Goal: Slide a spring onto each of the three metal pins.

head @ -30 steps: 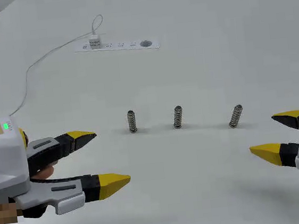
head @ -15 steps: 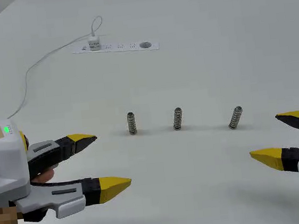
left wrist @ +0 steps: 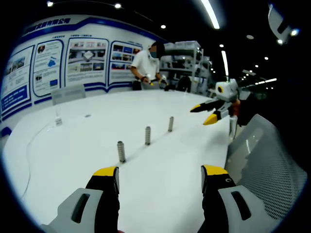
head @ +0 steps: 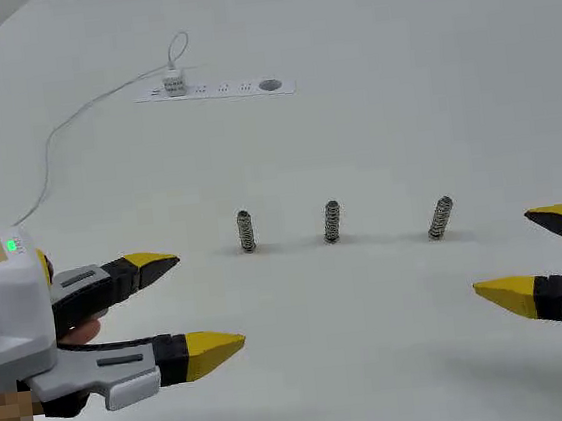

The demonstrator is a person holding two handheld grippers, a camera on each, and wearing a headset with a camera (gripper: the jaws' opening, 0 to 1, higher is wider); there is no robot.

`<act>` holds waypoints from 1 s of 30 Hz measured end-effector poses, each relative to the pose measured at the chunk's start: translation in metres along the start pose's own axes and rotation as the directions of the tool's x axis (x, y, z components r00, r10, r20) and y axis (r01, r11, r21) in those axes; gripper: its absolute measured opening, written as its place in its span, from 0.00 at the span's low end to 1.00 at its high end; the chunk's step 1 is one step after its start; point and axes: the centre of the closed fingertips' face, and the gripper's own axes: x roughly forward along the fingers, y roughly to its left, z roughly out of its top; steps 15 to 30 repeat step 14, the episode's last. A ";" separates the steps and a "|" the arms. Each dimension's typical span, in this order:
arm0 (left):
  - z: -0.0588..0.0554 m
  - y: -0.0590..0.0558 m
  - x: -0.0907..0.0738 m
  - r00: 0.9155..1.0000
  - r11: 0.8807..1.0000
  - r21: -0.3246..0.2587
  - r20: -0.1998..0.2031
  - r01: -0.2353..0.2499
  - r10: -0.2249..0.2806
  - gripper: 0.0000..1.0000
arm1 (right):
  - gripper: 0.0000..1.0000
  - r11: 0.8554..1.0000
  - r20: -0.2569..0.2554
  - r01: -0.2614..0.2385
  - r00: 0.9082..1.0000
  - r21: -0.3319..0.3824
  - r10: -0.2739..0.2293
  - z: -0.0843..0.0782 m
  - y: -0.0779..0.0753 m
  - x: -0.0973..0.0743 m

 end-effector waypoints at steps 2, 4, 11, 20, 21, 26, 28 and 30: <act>0.000 0.000 0.000 1.000 1.000 -0.001 -0.001 -0.002 0.002 0.70 | 0.66 1.000 0.002 0.002 1.000 0.003 -0.002 0.000 0.000 0.000; -0.001 0.001 0.000 1.000 1.000 0.001 -0.003 -0.005 0.005 0.70 | 0.66 1.000 0.006 0.004 1.000 0.005 -0.004 0.001 0.000 -0.001; -0.002 0.002 0.000 1.000 1.000 0.000 -0.010 -0.012 0.012 0.70 | 0.66 1.000 0.006 0.008 1.000 0.009 -0.008 0.000 0.000 0.000; -0.003 0.003 0.000 1.000 1.000 0.000 -0.014 -0.015 0.015 0.70 | 0.66 1.000 0.009 0.010 1.000 0.012 -0.010 0.001 0.000 0.000; -0.003 0.003 0.000 1.000 1.000 0.000 -0.014 -0.015 0.015 0.70 | 0.66 1.000 0.009 0.010 1.000 0.012 -0.010 0.001 0.000 0.000; -0.003 0.003 0.000 1.000 1.000 0.000 -0.014 -0.015 0.015 0.70 | 0.66 1.000 0.009 0.010 1.000 0.012 -0.010 0.001 0.000 0.000; -0.003 0.003 0.000 1.000 1.000 0.000 -0.014 -0.015 0.015 0.70 | 0.66 1.000 0.009 0.010 1.000 0.012 -0.010 0.001 0.000 0.000; -0.003 0.003 0.000 1.000 1.000 0.000 -0.014 -0.015 0.015 0.70 | 0.66 1.000 0.009 0.010 1.000 0.012 -0.010 0.001 0.000 0.000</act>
